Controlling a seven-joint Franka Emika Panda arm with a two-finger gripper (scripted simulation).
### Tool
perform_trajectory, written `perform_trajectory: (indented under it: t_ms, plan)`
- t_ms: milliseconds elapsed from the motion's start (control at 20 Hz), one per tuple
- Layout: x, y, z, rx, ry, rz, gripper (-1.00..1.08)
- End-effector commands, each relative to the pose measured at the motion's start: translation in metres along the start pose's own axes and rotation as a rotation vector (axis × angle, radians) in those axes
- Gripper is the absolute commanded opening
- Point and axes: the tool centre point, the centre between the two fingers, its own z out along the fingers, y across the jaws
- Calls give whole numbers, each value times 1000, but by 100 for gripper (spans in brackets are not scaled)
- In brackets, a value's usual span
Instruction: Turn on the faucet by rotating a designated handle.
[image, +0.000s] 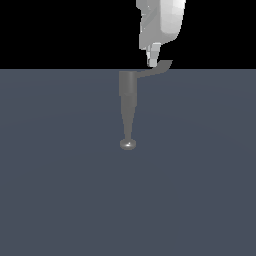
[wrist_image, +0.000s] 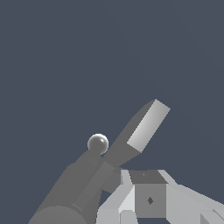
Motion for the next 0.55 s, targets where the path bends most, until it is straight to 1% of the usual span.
perform_trajectory:
  t_ms: [0,450,500]
  plan:
    - [20,-4,2,0,2,24,-100]
    - [47,-23,2,-2,2,35,-100]
    - [47,-23,2,-2,2,35,-100]
